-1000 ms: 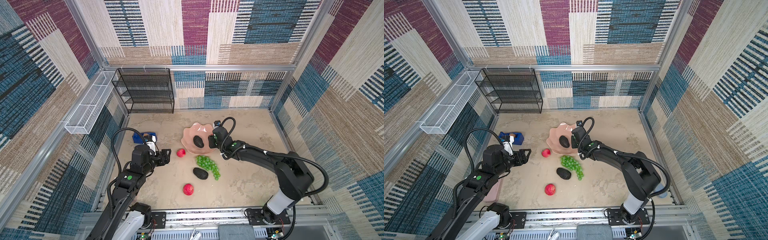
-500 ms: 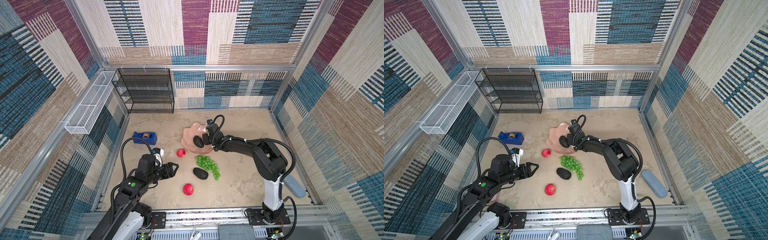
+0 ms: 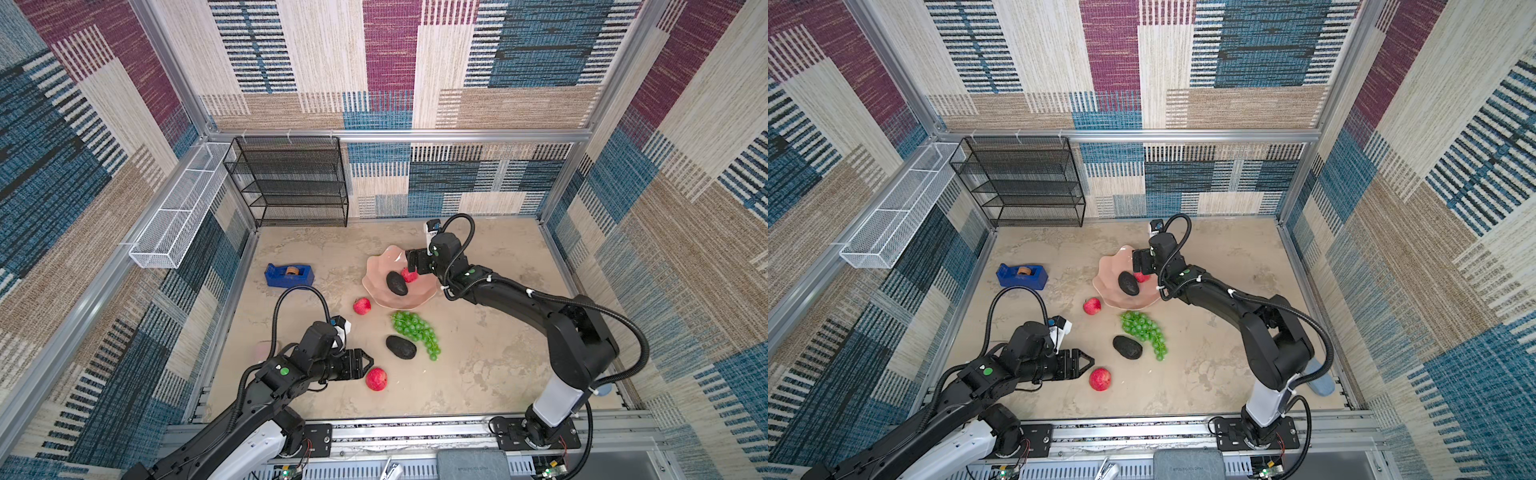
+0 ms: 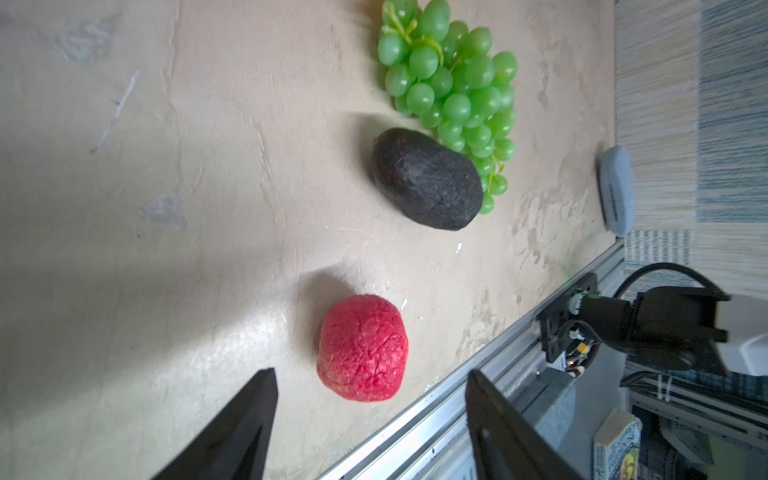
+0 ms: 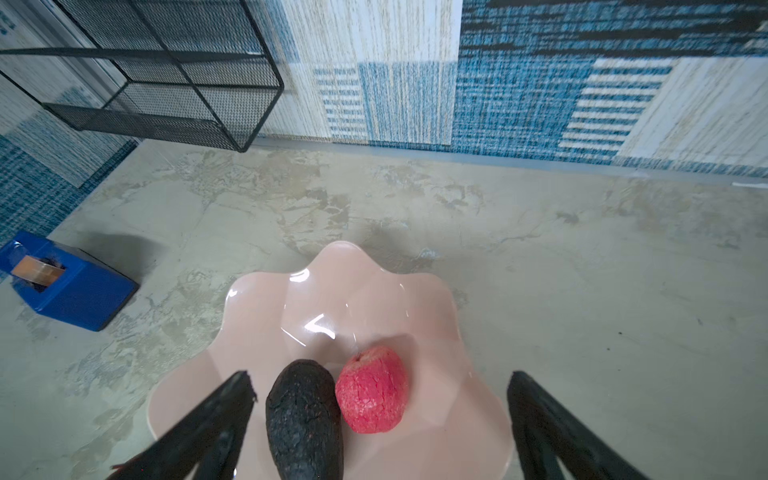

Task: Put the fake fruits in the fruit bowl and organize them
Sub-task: 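Place the apple in the bowl with the right gripper while the left gripper reaches out, then grasp the red apple nearest the robot with the left gripper while the right gripper withdraws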

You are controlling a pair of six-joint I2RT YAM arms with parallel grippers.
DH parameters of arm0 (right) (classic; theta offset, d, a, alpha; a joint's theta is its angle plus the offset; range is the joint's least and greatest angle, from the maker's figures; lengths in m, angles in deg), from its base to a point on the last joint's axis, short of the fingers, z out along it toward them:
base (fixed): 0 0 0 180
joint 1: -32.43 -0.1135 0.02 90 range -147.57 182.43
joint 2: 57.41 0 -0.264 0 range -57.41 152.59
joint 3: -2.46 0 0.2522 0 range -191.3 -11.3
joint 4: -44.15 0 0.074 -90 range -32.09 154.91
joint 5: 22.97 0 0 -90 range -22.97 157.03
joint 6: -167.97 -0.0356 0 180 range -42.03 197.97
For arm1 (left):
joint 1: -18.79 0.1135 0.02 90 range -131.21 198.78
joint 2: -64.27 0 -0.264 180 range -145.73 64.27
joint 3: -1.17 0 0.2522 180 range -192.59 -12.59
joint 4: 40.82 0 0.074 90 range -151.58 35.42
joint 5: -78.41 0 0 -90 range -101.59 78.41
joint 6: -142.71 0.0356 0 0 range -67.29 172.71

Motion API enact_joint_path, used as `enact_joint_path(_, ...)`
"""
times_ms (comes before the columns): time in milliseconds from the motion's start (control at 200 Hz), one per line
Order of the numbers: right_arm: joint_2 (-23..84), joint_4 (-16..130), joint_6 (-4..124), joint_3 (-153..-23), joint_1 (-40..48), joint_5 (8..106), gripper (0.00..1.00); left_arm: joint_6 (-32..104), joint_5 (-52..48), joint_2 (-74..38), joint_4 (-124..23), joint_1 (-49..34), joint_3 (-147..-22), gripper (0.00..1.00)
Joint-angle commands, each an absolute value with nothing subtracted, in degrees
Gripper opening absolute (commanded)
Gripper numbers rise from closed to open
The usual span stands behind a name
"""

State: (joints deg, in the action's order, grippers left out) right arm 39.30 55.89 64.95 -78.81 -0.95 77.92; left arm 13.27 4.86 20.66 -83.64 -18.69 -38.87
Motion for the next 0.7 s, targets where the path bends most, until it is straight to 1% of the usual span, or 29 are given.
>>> enact_joint_path(0, 36.01, 52.99, 64.23, -75.16, -1.06, 76.71, 0.99, 11.07, 2.11, 18.29, -79.3, -21.73, -38.01, 0.75)
enact_joint_path(215, 32.24, 52.36, 61.77, -67.84, -1.11, 77.22, 1.0, 12.12, -0.41, 10.88, -75.24, -26.11, -39.54, 0.76)
enact_joint_path(351, 31.3, 52.71, 61.45, -65.57, -1.09, 77.61, 1.0, 12.64, -0.59, 6.56, -73.65, -27.42, -39.61, 0.74)
enact_joint_path(401, 30.67, 52.68, 61.49, -64.97, -1.08, 77.92, 1.0, 12.8, -0.52, 5.51, -73.65, -27.48, -39.51, 0.71)
enact_joint_path(471, 29.76, 52.0, 61.48, -64.2, -1.1, 78.23, 1.0, 13.16, -0.65, 5.17, -73.58, -27.62, -39.29, 0.63)
enact_joint_path(536, 29.35, 51.48, 61.35, -64.15, -1.01, 78.04, 1.0, 12.76, -0.65, 5.65, -73.67, -27.69, -38.92, 0.6)
enact_joint_path(626, 28.99, 51.27, 61.67, -64.48, -0.97, 77.58, 1.0, 12.71, -0.83, 7.07, -73.63, -27.71, -38.06, 0.53)
enact_joint_path(696, 28.64, 50.89, 61.71, -64.55, -1.01, 77.99, 1.0, 12.57, -1.39, 8.25, -74.17, -27.7, -38.07, 0.5)
